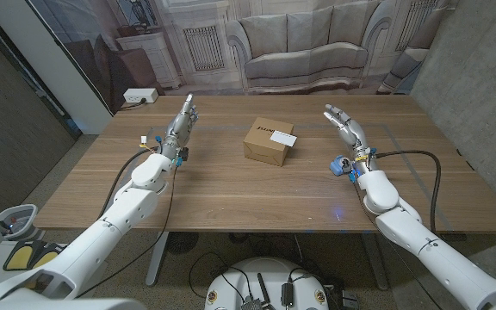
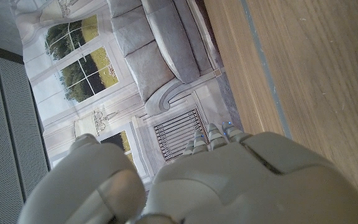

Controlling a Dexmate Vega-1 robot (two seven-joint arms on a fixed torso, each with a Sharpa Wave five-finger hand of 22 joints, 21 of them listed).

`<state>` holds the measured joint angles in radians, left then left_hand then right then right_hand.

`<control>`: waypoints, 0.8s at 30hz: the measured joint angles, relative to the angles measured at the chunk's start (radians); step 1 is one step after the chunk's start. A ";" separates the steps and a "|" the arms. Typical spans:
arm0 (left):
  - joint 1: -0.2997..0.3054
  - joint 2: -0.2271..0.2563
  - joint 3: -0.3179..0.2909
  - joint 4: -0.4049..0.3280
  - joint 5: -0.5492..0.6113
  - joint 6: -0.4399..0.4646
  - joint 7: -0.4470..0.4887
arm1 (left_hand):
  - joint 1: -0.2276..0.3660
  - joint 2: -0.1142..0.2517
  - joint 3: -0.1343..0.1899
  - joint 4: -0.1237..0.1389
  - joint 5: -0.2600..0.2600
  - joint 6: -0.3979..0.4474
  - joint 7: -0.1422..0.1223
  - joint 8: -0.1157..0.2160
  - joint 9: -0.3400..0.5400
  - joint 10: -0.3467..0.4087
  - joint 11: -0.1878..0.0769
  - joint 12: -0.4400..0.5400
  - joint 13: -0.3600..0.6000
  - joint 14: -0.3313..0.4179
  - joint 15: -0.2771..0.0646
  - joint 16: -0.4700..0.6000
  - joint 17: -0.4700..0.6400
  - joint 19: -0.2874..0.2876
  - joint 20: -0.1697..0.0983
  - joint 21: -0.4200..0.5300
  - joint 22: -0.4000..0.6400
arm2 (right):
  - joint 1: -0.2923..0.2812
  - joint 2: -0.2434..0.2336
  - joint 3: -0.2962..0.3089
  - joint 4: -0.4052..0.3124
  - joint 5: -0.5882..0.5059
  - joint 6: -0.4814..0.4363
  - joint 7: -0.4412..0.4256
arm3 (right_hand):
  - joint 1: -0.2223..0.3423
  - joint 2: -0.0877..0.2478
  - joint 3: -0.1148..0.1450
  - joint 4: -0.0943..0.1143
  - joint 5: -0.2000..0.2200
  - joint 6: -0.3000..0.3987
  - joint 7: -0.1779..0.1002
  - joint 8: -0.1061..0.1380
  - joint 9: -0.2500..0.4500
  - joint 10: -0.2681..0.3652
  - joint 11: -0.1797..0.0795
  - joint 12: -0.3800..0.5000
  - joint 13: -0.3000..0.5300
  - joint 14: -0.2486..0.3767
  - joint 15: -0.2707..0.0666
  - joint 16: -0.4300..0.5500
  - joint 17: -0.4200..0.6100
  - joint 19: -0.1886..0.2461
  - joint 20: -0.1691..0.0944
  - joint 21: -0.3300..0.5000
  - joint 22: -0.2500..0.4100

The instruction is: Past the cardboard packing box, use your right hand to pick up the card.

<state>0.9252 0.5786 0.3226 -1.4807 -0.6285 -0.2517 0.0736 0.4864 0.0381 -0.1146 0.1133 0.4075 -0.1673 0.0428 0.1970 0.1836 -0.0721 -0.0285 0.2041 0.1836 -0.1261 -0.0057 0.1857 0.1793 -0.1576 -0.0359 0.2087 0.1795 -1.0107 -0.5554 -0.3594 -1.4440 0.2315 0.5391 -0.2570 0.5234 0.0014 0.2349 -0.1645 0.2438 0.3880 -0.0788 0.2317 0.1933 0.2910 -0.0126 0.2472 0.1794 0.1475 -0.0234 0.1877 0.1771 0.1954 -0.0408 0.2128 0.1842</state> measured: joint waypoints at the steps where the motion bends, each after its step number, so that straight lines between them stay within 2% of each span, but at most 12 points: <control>1: 0.000 0.000 0.000 0.000 0.000 0.000 0.000 | 0.000 0.000 0.000 0.000 0.000 0.000 0.000 0.000 0.000 0.000 0.000 0.000 0.000 0.000 0.000 0.000 0.000 0.002 0.003 0.000 0.000 | -0.001 0.000 0.000 -0.001 0.000 0.000 0.000 | 0.000 0.000 0.000 0.000 0.000 0.000 0.000 0.000 0.000 0.000 0.000 0.000 0.000 0.000 0.000 0.000 0.000 0.000 0.000 0.000 0.000; 16: 0.016 0.008 -0.008 -0.020 -0.006 0.006 0.011 | 0.004 0.004 -0.003 -0.003 0.000 0.000 0.000 0.000 0.000 0.000 0.000 0.000 0.000 0.006 -0.001 0.000 0.000 0.011 0.000 0.000 0.000 | -0.019 -0.007 0.005 -0.023 -0.088 0.003 -0.059 | 0.017 -0.004 0.000 0.000 0.000 0.005 -0.005 0.000 0.000 0.000 0.000 0.000 0.000 0.005 0.005 0.000 0.000 0.002 0.002 0.000 0.000; 24: 0.026 0.018 -0.013 -0.038 -0.007 0.019 0.021 | 0.004 0.004 -0.008 -0.003 0.000 0.000 0.000 0.000 0.000 0.000 0.000 0.000 0.000 0.012 -0.002 0.008 0.000 0.021 0.000 0.007 0.000 | -0.028 -0.011 0.008 -0.034 -0.139 0.003 -0.094 | 0.017 -0.004 0.000 0.000 0.000 0.011 -0.011 0.000 0.000 0.005 -0.006 0.000 0.000 0.014 -0.004 0.000 0.000 0.011 0.000 0.000 0.000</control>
<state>0.9517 0.5963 0.3093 -1.5190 -0.6356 -0.2332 0.0946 0.4902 0.0419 -0.1230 0.1105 0.4075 -0.1673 0.0428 0.1970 0.1836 -0.0723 -0.0284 0.2041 0.1835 -0.1138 -0.0078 0.1936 0.1793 -0.1361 -0.0359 0.2155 0.1793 -1.0388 -0.5662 -0.3513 -1.4779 0.0927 0.5421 -0.3506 0.5406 -0.0025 0.2349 -0.1644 0.2437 0.3987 -0.0895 0.2317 0.1932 0.2965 -0.0181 0.2473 0.1793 0.1619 -0.0270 0.1877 0.1771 0.2064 -0.0409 0.2128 0.1840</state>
